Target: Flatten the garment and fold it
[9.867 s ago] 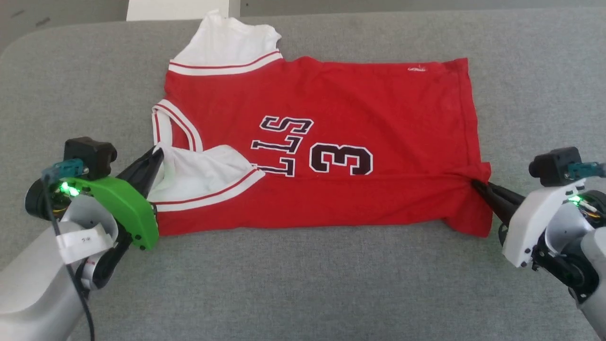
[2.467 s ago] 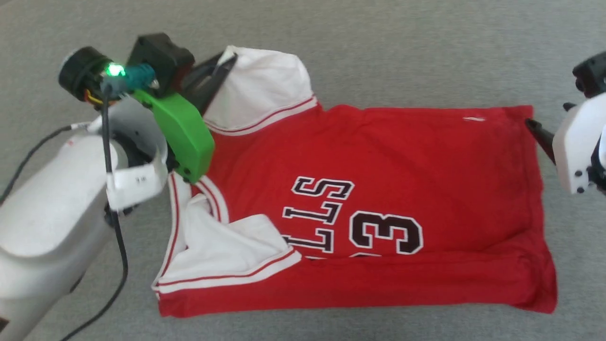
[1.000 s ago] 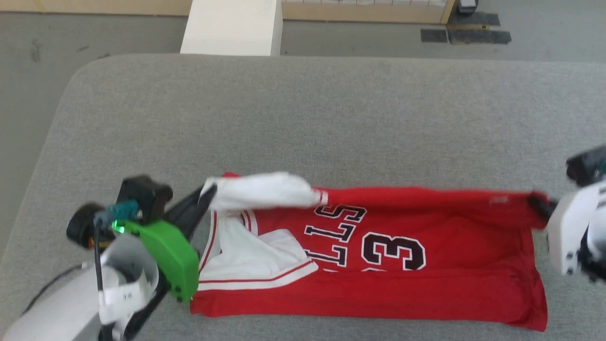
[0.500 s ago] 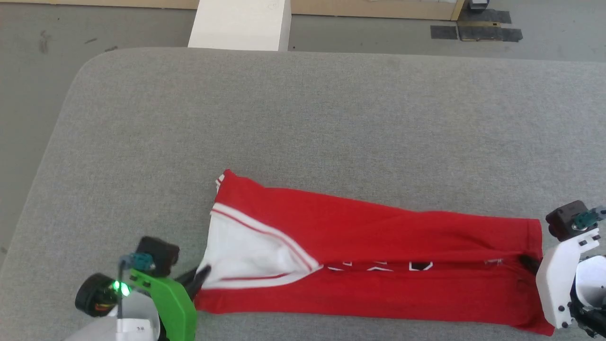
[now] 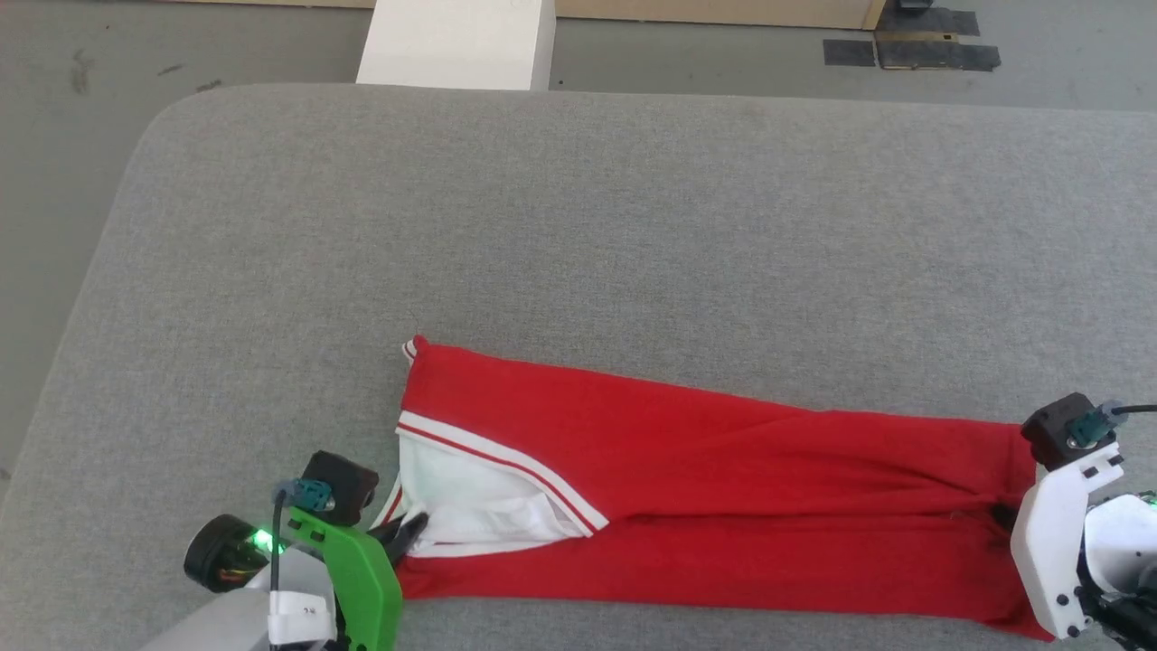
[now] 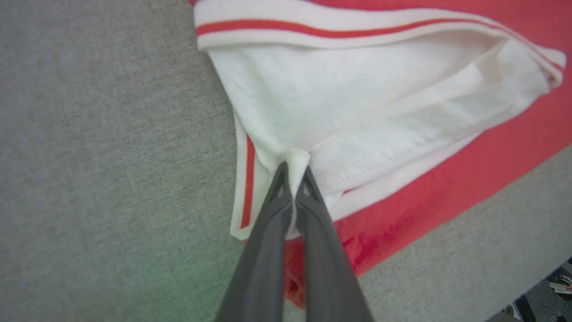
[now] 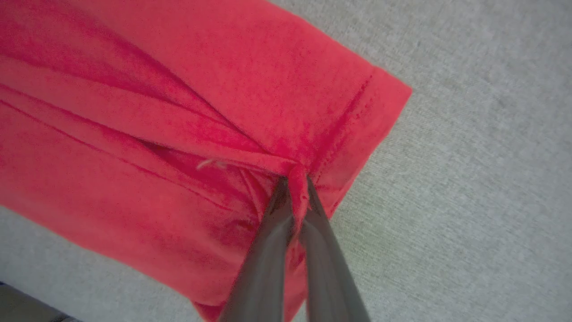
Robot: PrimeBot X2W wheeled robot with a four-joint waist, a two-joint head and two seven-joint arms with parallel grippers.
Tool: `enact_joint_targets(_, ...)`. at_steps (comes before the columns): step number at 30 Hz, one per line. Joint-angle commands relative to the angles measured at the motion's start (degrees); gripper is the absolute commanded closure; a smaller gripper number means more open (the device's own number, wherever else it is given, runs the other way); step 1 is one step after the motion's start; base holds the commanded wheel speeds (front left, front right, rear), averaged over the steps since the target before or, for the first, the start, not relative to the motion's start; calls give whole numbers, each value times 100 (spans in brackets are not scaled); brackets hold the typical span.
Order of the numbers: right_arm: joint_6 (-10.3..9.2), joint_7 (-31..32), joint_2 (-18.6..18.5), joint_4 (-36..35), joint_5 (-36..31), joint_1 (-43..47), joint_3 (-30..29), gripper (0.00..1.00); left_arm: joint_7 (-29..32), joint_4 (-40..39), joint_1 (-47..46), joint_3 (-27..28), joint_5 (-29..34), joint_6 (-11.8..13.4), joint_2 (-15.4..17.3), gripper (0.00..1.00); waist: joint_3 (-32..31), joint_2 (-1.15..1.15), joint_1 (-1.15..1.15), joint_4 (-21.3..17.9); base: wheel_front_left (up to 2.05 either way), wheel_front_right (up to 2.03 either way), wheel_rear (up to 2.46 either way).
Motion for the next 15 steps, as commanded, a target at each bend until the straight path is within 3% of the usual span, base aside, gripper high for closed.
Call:
enact_joint_targets(1,-8,90,91,67,26,10,82,0,-75,134,-38,-36,110,-18,-94,100,-40,0,0,-22,0,0,0)
enact_joint_targets(2,-8,91,108,45,32,-7,76,0,-125,180,-39,-31,121,-18,-114,0,-73,0,0,-31,0,0,0)
enact_joint_targets(8,-8,222,255,-301,438,-38,-254,0,-662,276,17,41,206,-88,-159,0,-527,0,0,-74,0,0,0)
enact_joint_targets(15,-8,528,811,-685,258,238,-1197,0,-1565,11,168,481,107,197,-278,0,-787,0,0,-41,0,0,0)
